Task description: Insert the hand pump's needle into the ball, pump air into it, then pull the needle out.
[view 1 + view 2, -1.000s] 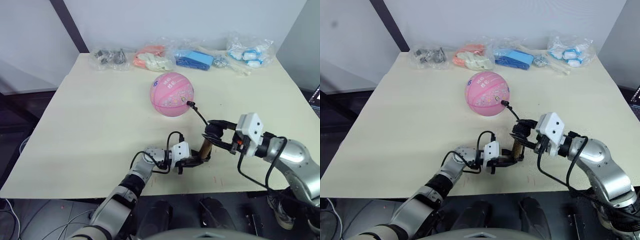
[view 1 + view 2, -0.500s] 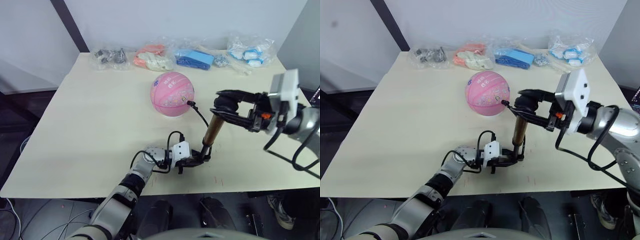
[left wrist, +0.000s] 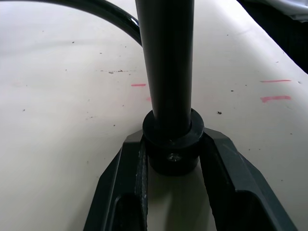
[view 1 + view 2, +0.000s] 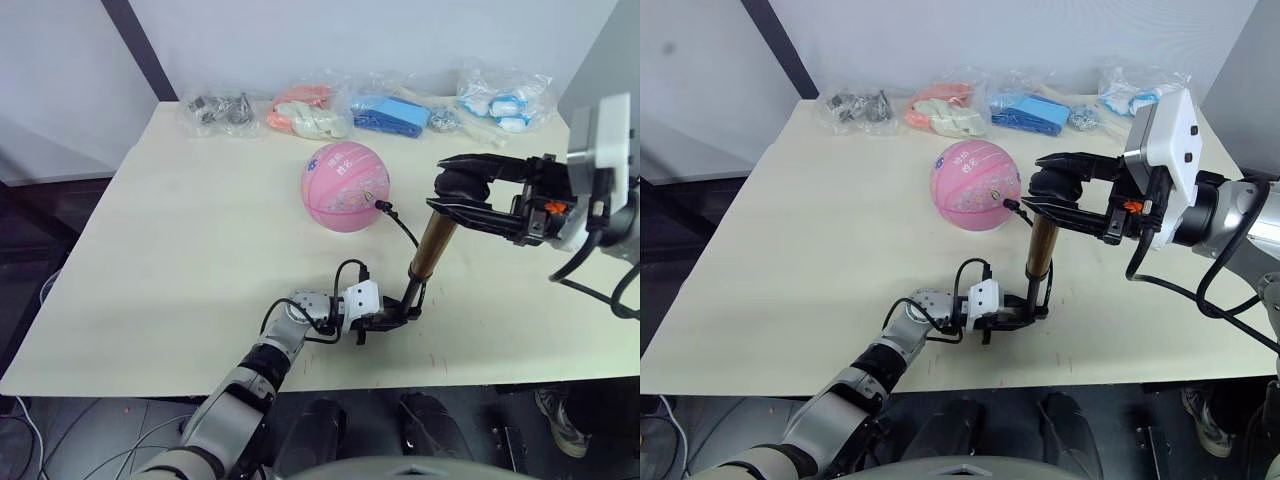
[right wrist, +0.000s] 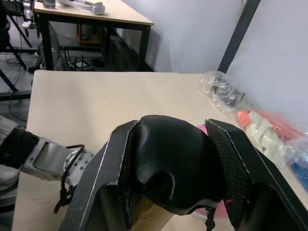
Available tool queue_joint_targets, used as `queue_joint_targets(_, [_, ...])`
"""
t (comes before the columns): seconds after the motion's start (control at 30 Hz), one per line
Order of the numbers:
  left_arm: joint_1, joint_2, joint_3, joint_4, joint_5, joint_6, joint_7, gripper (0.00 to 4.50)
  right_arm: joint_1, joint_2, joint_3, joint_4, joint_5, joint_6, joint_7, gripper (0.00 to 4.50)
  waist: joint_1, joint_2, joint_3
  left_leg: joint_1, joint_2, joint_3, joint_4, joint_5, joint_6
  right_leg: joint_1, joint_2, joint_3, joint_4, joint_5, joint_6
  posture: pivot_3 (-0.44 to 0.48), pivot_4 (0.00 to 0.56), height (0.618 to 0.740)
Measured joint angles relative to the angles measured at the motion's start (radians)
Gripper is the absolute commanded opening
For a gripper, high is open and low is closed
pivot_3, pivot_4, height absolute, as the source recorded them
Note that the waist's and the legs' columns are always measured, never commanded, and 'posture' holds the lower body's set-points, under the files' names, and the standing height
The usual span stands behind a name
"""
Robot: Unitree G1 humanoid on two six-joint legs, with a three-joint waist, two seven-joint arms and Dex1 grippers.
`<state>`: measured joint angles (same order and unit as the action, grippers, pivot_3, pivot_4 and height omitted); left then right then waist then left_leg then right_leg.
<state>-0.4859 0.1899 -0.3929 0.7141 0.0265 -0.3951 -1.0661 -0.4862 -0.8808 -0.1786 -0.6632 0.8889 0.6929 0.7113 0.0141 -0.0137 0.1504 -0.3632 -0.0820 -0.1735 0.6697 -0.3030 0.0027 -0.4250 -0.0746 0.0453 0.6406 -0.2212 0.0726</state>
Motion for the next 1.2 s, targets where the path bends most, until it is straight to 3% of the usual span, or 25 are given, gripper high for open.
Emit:
queue_joint_targets(0.33, [0.002,0.009,0.001,-0.009,0.008,0.019,0.009,1.12,0.201,0.104,0.151,-0.011,-0.236,-0.208,0.004,1.81,-0.004,-0.001,-0.002,0.006,0.000,0.000,0.000,0.000,0.001,0.005,0.002,-0.001,0.001,0.000,0.000,0.000,0.150,0.740])
queue_joint_targets(0.63, [0.003,0.012,0.001,-0.004,0.009,0.017,0.010,1.12,0.319,0.219,0.271,0.087,-0.431,-0.374,0.003,1.81,-0.007,-0.001,-0.002,0.012,0.000,0.001,-0.001,0.000,0.000,0.010,0.003,0.000,0.001,0.000,0.000,0.000,0.150,0.740])
queue_joint_targets(1.03, [0.011,0.008,0.010,-0.004,0.007,0.023,0.011,1.12,0.395,0.311,0.336,0.230,-0.558,-0.547,0.024,1.81,-0.010,-0.001,-0.003,0.016,0.000,0.001,-0.001,-0.001,0.001,0.014,0.003,0.001,0.001,0.000,0.000,0.000,0.150,0.740])
queue_joint_targets(1.2, [0.007,0.009,0.013,-0.004,0.006,0.025,0.002,1.12,0.377,0.302,0.316,0.207,-0.544,-0.509,0.026,1.81,-0.012,-0.001,-0.002,0.015,0.000,0.001,-0.001,-0.001,0.001,0.013,0.003,0.001,0.001,0.000,0.000,0.000,0.150,0.740])
